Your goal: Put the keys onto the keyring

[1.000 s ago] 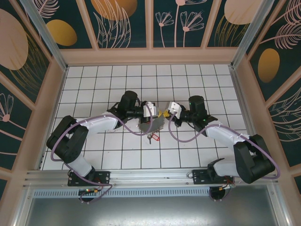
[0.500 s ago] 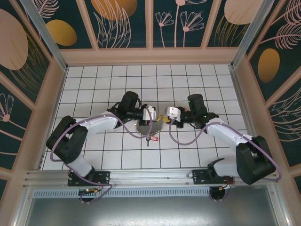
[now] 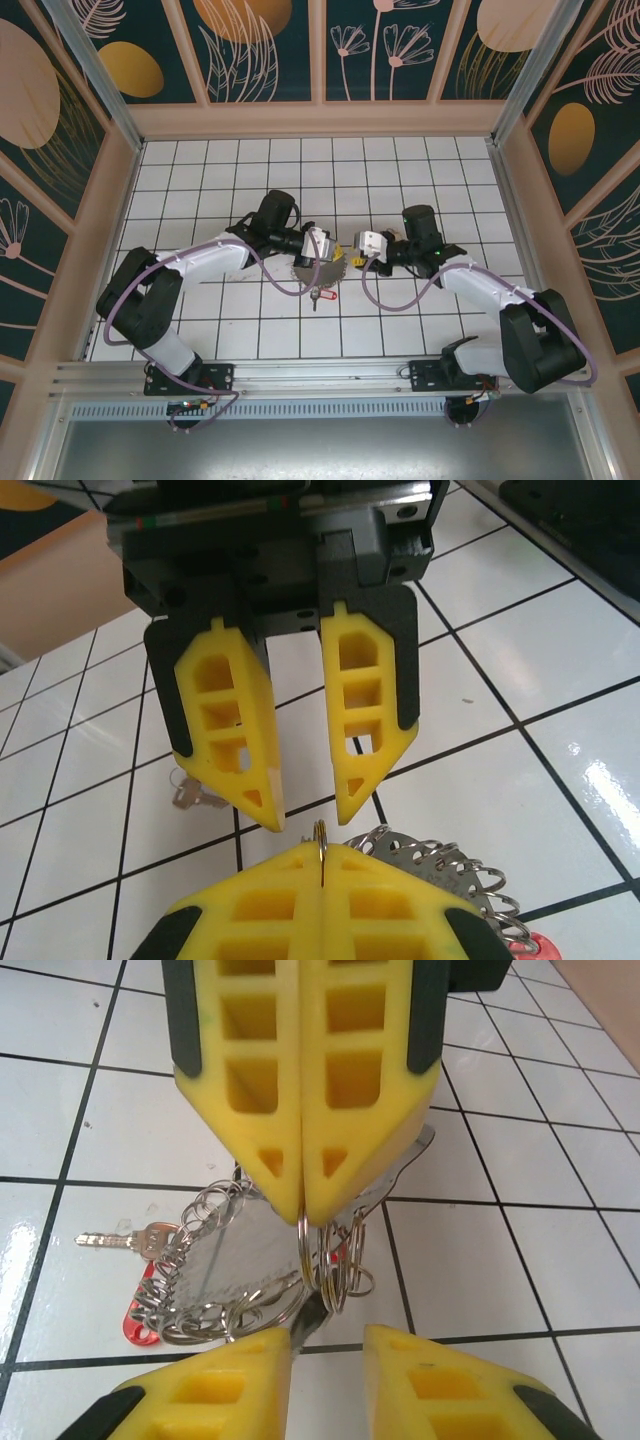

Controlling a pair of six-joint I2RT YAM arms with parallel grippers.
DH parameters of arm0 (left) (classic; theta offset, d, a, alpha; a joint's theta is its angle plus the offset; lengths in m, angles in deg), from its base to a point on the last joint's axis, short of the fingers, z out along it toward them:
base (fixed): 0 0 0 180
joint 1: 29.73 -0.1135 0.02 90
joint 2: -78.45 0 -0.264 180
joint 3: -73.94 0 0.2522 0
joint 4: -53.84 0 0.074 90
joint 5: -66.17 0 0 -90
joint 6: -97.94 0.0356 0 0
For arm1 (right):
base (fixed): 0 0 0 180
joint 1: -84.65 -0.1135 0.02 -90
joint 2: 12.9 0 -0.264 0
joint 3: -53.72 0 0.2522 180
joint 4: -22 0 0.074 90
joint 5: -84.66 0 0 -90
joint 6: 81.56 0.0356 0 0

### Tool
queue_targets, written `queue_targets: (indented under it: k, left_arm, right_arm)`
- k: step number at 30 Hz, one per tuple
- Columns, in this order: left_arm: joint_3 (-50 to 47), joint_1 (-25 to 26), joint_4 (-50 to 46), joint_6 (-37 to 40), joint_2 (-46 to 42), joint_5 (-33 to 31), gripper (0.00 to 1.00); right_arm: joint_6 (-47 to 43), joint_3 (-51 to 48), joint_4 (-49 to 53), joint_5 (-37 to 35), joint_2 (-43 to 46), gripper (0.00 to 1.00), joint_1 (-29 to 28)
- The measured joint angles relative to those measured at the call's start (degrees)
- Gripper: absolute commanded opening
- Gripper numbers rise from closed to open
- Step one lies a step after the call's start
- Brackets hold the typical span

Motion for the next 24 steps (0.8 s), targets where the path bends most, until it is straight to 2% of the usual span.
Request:
queue_targets:
  k: [10, 14, 19, 24]
  left_arm:
    - [0.0, 0.0, -0.5, 1.1, -0.2, 0.6, 0.0]
    - [0.0, 0.0, -0.5, 1.1, -0.2, 0.7, 0.0]
    - [0.0, -0.1, -0.5, 1.4, -0.3, 0.7, 0.0]
    - [0.0, -0.1, -1.0, 2.7, -0.7, 1.2, 0.0]
  right_arm:
    - [1.0, -0.1, -3.4, 1.7, -0.1, 0.31, 0.0]
    - [2.1, 0.1, -4.4, 3.7, -1.5, 0.29, 0.0]
    - [3.4, 0.1, -6.1, 2.6, -2.4, 0.25, 0.0]
    - [5.0, 0.0, -9.0, 2.2, -2.5, 0.25, 0.2]
